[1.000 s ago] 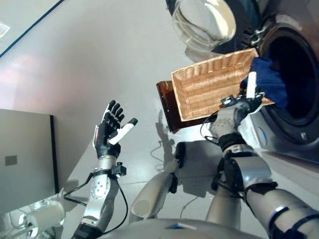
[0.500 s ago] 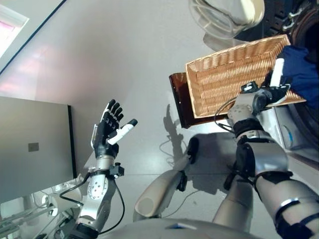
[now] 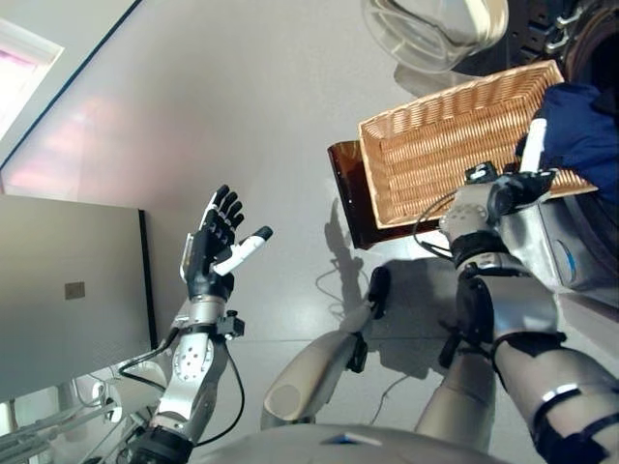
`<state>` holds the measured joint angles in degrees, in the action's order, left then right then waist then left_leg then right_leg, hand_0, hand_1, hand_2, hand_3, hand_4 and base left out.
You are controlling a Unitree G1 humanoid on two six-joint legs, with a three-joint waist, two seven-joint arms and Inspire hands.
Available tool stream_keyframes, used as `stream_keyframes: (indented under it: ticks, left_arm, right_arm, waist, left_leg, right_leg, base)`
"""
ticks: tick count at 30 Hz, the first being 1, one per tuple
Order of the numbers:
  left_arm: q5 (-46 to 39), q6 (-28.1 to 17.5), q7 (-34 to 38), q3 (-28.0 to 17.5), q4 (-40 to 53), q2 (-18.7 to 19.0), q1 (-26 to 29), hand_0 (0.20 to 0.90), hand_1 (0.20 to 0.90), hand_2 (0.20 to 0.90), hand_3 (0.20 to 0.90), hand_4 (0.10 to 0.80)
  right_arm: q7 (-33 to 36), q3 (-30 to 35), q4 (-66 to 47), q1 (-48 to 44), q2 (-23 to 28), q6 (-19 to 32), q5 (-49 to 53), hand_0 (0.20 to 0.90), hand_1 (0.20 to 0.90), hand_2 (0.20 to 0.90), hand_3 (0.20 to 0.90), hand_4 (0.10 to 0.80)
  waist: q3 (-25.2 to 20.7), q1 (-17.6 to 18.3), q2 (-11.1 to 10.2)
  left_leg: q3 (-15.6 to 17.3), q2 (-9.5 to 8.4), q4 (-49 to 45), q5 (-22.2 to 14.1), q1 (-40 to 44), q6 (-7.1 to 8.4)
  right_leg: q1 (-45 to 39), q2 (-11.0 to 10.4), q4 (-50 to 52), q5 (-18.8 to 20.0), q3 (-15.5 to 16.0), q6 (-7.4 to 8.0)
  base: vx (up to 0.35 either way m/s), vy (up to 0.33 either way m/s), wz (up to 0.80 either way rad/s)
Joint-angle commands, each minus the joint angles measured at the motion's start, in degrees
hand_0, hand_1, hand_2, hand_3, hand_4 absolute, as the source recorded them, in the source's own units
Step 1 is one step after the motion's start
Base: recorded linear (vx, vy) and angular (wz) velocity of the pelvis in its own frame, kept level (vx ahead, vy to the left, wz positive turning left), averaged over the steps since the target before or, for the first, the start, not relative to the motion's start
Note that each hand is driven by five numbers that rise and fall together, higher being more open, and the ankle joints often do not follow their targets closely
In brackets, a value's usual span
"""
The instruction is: Pick up the clothes and place them into the washing machine
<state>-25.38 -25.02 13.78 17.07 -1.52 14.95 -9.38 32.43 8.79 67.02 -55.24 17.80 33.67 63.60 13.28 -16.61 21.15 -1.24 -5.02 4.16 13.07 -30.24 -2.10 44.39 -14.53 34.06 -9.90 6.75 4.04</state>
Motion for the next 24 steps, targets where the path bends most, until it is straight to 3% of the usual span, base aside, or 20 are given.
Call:
stream_keyframes:
  ticks: [1,12,24]
  left_arm:
    - [-0.2,-6.4,1.3,-1.2,7.1,1.3,2.8,0.9,0.9,0.9,0.9,0.8]
    - [-0.2,-6.4,1.3,-0.8,7.2,1.6,2.0,0.9,0.9,0.9,0.9,0.8]
    - [-0.5,-6.7,0.3,-1.8,8.1,2.4,0.9,0.9,0.9,0.9,0.9,0.8]
  right_arm:
    - [-1.6,-2.2,-3.1,-1.3,0.7,2.5,-1.2,0.9,0.9,0.9,0.9,0.8]
    - [-0.1,-2.2,-3.3,-2.9,2.1,2.9,-1.8,0.9,0.9,0.9,0.9,0.8]
    - [1.8,-3.1,-4.7,-7.7,12.9,2.3,-6.2,0.9,0.9,0.9,0.9,0.8]
  waist:
    - [0.8,-0.5,2.1]
    - [1.1,-0.8,2.9]
    - [-0.2,-1.8,4.2]
  left_leg:
    - [1.1,-1.99,-4.1,-9.9,3.3,3.25]
    - [1.3,-2.14,-3.6,-9.7,2.6,3.17]
    - [1.4,-2.25,-2.7,-9.4,2.2,3.43]
  right_leg:
    - [-9.9,-0.4,-21.0,9.1,-2.6,0.7]
    - [-8.4,-0.1,-20.1,8.7,-3.2,0.45]
    - [-6.4,-0.1,-19.2,8.2,-3.9,0.39]
  base:
    - [0.0,0.0,0.0]
    - [0.0,0.0,0.0]
    - [0.0,0.0,0.0]
